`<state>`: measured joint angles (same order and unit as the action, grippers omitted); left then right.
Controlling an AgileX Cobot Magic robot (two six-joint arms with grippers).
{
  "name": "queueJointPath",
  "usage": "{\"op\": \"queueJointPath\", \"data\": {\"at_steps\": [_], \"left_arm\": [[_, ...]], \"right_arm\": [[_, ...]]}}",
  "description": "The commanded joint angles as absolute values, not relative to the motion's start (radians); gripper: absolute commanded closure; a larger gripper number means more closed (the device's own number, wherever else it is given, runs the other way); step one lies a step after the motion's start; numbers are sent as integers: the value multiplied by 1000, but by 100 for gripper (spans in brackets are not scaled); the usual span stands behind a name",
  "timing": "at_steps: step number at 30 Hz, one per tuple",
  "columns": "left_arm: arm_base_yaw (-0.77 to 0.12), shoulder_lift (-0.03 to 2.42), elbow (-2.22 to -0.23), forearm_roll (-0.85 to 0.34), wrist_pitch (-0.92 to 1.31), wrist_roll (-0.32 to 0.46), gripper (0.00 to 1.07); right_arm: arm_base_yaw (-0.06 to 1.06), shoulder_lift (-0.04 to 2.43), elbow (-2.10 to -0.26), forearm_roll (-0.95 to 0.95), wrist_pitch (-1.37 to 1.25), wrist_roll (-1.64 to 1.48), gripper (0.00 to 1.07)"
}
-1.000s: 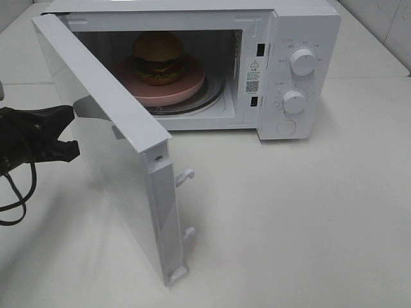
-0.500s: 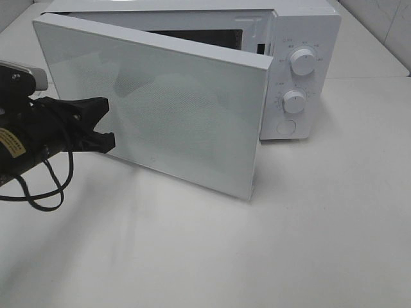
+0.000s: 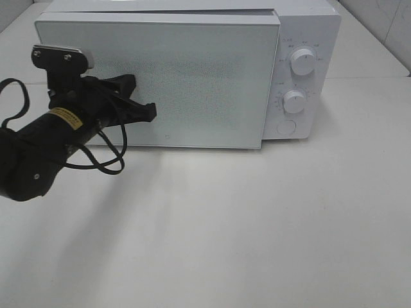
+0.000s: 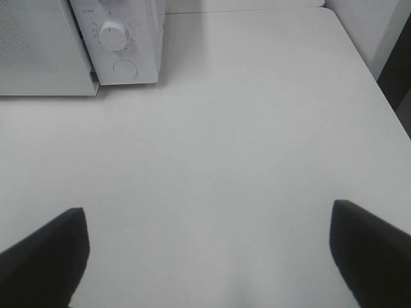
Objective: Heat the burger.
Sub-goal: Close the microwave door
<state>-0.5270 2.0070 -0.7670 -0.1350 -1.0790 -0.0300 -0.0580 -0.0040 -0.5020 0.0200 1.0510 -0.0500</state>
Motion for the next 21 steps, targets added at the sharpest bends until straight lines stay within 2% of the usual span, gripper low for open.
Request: {"op": "queueJointPath", "data": {"at_steps": [1,8,9,11,15,21], "left_arm": [[-551,2046,-865,-256,-1060,0,107],[-561,2072,-956,-275,-1032,70,107],[-562,2083,-989,-309,-1026,101,107],[-562,2092,-1010,-328,-1016,114,107],[-575,2109,-1116,-319,-883,116,107],[-629,2054,-1132,-294,-768,117,107]], "right_arm": [[-62,-25,-500,25,1056,-59,9],[-62,-25,-500,25,1056,-59,9],[-62,-25,-500,25,1056,-59,9],[-62,-25,-500,25,1056,-59,9],[-62,-25,-500,25,1056,-59,9],[-62,-25,-500,25,1056,-59,9]]}}
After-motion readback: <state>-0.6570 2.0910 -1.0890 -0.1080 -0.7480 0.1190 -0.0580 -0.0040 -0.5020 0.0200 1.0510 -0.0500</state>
